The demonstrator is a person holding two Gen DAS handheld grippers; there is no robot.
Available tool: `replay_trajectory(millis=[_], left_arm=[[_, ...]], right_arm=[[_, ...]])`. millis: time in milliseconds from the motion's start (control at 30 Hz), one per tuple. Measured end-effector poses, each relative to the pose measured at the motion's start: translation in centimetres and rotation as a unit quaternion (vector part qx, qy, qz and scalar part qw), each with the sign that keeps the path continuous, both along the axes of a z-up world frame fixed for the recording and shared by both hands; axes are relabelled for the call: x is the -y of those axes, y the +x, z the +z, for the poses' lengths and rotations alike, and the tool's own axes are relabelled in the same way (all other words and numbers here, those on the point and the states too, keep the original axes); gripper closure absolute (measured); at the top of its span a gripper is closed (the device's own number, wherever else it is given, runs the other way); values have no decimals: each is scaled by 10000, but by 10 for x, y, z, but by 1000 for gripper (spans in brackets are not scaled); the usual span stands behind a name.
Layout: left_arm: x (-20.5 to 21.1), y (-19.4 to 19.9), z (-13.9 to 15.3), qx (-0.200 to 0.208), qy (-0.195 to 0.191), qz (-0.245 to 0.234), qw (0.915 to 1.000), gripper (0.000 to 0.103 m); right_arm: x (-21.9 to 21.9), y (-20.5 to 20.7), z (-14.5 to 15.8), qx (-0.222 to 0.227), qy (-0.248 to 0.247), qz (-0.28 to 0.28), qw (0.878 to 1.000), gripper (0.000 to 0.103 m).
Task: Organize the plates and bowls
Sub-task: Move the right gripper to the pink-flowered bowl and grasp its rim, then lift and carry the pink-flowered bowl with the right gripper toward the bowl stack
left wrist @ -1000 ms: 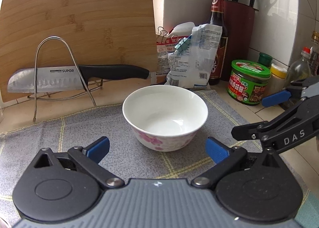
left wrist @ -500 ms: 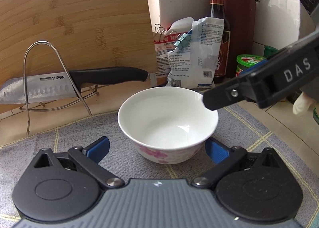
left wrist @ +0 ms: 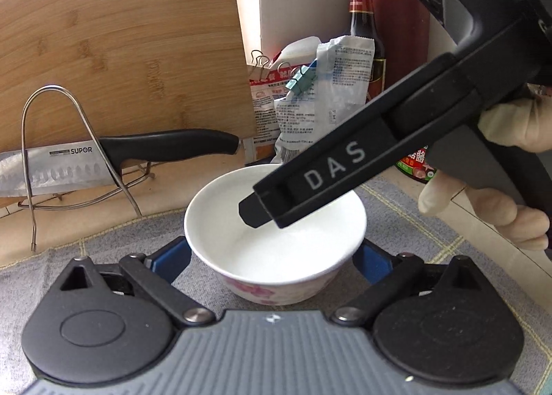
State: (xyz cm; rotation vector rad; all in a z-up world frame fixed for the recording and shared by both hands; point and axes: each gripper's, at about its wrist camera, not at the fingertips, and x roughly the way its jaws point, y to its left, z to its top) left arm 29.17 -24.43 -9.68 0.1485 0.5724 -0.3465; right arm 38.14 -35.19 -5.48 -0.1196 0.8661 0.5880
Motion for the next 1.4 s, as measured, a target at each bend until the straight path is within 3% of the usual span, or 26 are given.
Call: replay_trajectory(millis=[200,800,1400], left_arm=[[-1,2,0,-6,-37,-42,10000,5],[0,-2,1,-118,-69,-152,9998,6],[-20,-45,41,-425,16,-282,9987,6]], right_arm=[[-2,3,-2,-53,99,87,9999,31],[-5,-3,3,-86,33,115,9999,31],[-19,-52,39,-5,-22,239,9997,31]])
